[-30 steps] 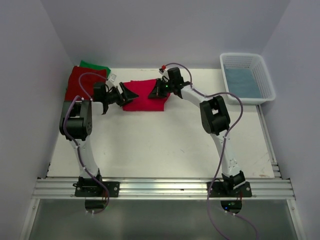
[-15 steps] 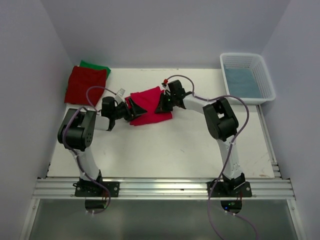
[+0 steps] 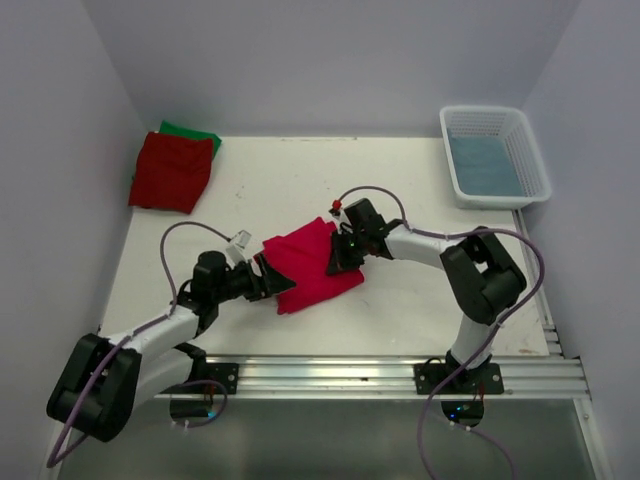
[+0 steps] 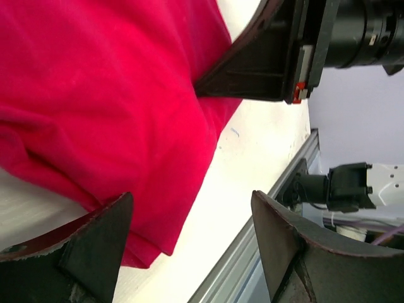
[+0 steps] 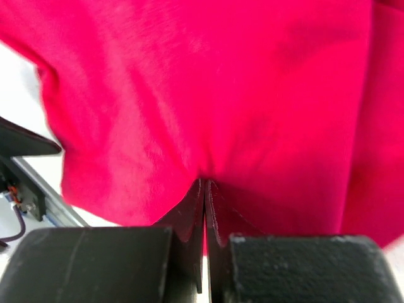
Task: Fold and stack the t-shirts
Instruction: Fold the long partially folded tshirt into a neat square
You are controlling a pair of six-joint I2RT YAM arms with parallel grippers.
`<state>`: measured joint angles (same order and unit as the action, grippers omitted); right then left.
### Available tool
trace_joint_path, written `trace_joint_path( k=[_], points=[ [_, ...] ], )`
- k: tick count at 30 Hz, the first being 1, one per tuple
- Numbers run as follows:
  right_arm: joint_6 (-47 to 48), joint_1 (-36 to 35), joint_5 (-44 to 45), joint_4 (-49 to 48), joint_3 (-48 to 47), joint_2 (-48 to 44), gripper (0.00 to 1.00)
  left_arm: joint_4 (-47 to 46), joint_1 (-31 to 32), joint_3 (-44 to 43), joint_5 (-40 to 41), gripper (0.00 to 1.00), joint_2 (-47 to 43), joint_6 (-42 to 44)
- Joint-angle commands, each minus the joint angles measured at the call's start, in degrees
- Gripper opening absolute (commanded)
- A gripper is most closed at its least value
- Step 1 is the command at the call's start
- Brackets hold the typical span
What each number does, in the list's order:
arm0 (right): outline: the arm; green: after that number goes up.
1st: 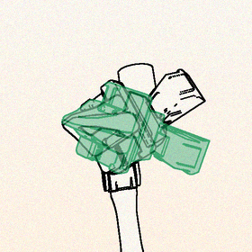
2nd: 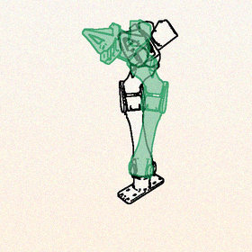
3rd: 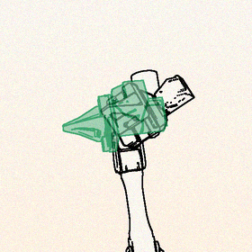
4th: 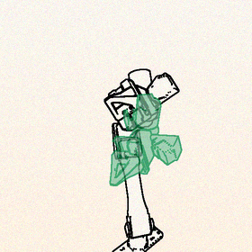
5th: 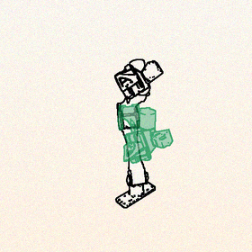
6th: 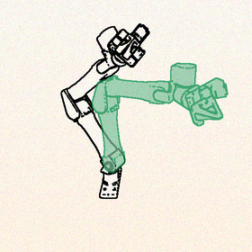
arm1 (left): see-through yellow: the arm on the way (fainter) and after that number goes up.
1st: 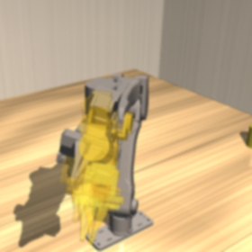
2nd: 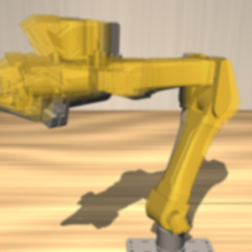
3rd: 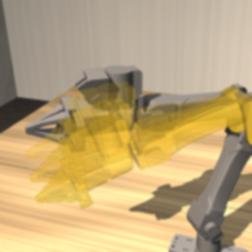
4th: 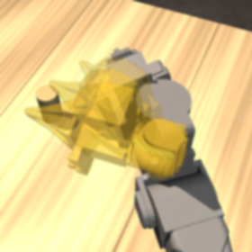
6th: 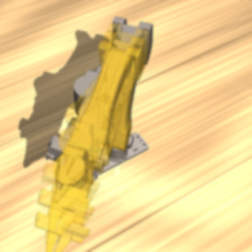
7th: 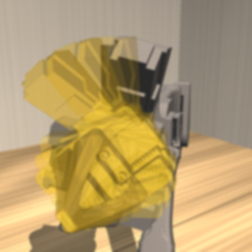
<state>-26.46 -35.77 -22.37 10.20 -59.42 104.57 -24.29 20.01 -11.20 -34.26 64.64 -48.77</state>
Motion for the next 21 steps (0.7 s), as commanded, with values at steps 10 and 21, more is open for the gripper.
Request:
trace_joint_path(
  k=[10, 21],
  points=[
    [2.29, 0.17, 0.14, 4.84, -5.36, -7.9, 0.0, 37.02, 0.2, -15.78, 26.6, 0.79, -3.3, 6.94],
    [-0.26, 0.0, -1.62, -0.35, -3.86, -4.03, 0.0, 40.47, 0.82, -8.93, 28.64, 0.82, -10.58, 2.28]
  ],
)
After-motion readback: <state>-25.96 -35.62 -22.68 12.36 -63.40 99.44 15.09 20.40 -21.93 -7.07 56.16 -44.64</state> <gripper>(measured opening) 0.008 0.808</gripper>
